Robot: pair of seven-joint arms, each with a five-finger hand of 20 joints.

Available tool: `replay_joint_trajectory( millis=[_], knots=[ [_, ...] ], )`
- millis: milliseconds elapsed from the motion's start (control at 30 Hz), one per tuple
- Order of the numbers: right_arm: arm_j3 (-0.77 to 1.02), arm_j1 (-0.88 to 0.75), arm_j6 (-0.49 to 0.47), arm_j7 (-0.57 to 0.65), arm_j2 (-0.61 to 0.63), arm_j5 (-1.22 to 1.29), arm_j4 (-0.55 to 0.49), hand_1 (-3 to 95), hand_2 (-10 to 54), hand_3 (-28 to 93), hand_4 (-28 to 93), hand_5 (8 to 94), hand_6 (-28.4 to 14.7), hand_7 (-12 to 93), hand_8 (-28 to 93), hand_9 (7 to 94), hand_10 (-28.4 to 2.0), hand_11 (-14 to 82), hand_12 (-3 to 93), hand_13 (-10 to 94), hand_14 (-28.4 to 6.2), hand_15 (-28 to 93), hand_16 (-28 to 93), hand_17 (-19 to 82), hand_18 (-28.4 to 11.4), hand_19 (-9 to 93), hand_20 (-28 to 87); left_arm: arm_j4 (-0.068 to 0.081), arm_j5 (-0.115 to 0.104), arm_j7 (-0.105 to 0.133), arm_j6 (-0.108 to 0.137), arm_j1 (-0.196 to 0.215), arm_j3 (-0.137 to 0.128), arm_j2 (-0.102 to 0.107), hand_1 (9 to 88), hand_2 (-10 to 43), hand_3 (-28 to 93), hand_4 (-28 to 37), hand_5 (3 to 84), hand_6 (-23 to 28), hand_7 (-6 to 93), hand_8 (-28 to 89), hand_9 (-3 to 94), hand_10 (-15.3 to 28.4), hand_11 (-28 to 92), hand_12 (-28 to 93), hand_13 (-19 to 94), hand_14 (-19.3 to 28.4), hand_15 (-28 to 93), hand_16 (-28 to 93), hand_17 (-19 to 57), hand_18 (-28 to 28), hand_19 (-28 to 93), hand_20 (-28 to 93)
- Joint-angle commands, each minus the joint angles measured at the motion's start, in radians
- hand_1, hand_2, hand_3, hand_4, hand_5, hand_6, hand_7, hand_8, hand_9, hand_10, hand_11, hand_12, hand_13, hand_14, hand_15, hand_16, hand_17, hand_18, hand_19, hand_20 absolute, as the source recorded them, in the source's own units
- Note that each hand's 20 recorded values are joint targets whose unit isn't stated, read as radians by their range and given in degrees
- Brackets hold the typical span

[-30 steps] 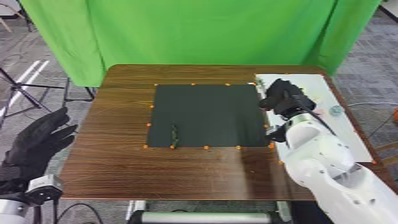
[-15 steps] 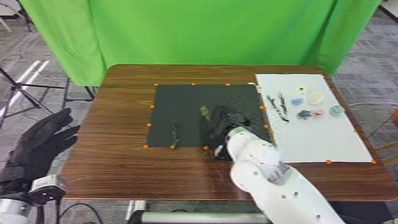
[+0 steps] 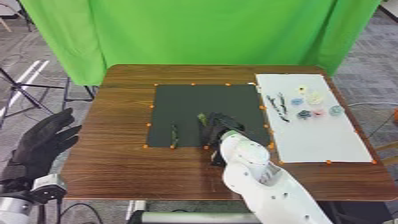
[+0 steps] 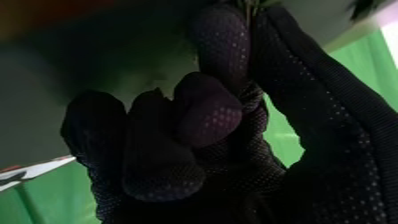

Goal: Arrange flowers

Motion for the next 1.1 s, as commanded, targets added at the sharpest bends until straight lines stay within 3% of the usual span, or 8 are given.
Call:
replay_joint_trajectory(
  millis=[33,267,467,667,900,1100],
  knots=[
    [-0.002,-0.017,-0.045,0.004,-0.022,-0.007,0.008,36.7,-7.6,82,-16,81.6,1.0,47,19,85.1,-8.5,63.0,48.8,81,-8.2,84,39,47,-22.9,93,69,0.004,0.003,-0.007,-0.003,0.002,0.005,0.003,28.1,-4.1,71,-24.9,27.8,1.6,24.1,-12,22.3,10.1,22,17,20,13.2,30,2,-8.6,19.3,42,9],
    [0.001,-0.013,-0.025,0.002,-0.019,-0.010,0.009,31.5,-7.2,82,-19,82.4,1.0,46,14,85.1,-8.7,62.1,48.9,81,-8.5,83,39,46,-23.0,93,68,0.004,0.002,-0.008,0.000,0.003,0.002,0.004,28.1,-4.0,71,-24.8,28.0,1.6,24.0,-12,22.4,10.1,22,17,20,13.2,30,2,-8.5,19.4,42,9],
    [0.010,-0.008,-0.015,-0.006,-0.018,-0.028,0.005,27.2,-5.9,82,-19,82.7,1.0,50,-9,85.0,-8.9,61.8,48.9,81,-8.5,83,38,46,-23.1,93,68,0.003,0.004,-0.010,-0.004,0.003,0.001,0.002,28.1,-3.9,71,-24.7,28.0,1.6,24.0,-12,22.3,10.0,22,17,20,13.2,30,2,-8.5,19.3,42,9],
    [0.023,-0.014,-0.006,-0.036,0.001,-0.062,-0.039,24.3,-6.0,82,-19,84.4,1.1,48,-9,85.9,-8.9,61.4,48.3,82,-8.3,83,38,48,-23.3,93,69,0.002,0.004,-0.009,-0.003,0.007,0.000,-0.001,28.0,-4.1,71,-24.8,28.0,1.6,24.0,-12,22.4,10.0,22,17,20,13.2,30,2,-8.5,19.4,42,9],
    [0.059,-0.014,-0.066,-0.033,0.024,-0.033,-0.100,20.8,-6.9,78,-21,85.0,1.0,47,-8,86.4,-8.8,61.0,48.7,83,-8.3,83,38,48,-23.5,93,70,0.000,0.004,-0.006,-0.002,0.012,-0.005,-0.002,28.0,-4.0,71,-24.8,28.0,1.6,23.9,-12,22.3,10.1,22,17,20,13.2,30,2,-8.5,19.4,42,9],
    [0.131,-0.005,-0.004,-0.006,0.124,-0.029,-0.161,16.9,-7.1,76,-23,82.6,0.0,46,-8,83.9,-9.8,60.1,49.5,80,-9.1,82,39,46,-23.6,93,69,-0.001,0.005,0.002,0.000,0.012,-0.003,-0.007,28.0,-4.1,71,-24.7,28.0,1.6,23.8,-12,22.4,10.1,22,17,20,13.2,30,2,-8.5,19.4,42,9]
  ],
)
